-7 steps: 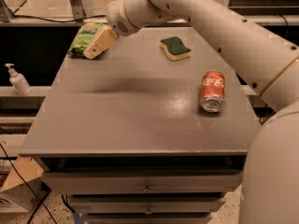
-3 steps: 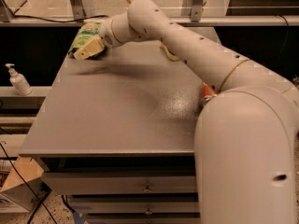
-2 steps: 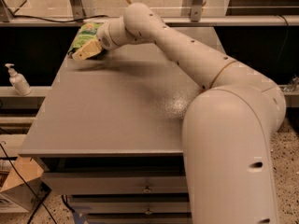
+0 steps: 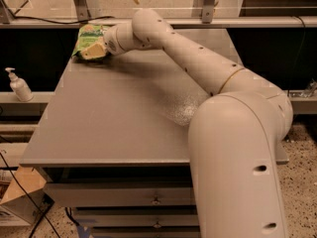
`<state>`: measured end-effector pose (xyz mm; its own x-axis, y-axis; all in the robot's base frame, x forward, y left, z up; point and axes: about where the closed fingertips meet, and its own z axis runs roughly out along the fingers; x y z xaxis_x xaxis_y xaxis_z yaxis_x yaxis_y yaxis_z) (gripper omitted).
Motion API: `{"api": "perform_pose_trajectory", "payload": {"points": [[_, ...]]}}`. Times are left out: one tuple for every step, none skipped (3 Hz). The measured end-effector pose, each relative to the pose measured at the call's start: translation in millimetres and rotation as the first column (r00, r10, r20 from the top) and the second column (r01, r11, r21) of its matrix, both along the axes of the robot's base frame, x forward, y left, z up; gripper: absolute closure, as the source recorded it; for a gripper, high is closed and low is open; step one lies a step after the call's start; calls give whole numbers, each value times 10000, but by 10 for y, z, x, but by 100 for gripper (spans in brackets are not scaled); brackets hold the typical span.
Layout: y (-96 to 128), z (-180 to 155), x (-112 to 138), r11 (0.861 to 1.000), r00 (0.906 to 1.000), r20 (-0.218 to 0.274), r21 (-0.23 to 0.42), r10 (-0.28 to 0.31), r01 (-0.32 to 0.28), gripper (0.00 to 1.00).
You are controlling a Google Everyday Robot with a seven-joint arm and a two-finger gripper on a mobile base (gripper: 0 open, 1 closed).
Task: Pick green rice chip bag
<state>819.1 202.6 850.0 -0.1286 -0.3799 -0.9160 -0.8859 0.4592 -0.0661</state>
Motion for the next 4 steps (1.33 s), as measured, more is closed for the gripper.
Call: {"api": "perform_pose_trajectory", "payload": {"points": [[-79,97,-58,9999,9998,176,-134,-80,82,64],[-217,308,-189,9991,9988,493,-425,-57,78,87],[-360,662,-354,9973,9931,1168,-728,111,-26,100],[-493,1143,-499,9965,9745,2230,-837,252,-66,100]]}}
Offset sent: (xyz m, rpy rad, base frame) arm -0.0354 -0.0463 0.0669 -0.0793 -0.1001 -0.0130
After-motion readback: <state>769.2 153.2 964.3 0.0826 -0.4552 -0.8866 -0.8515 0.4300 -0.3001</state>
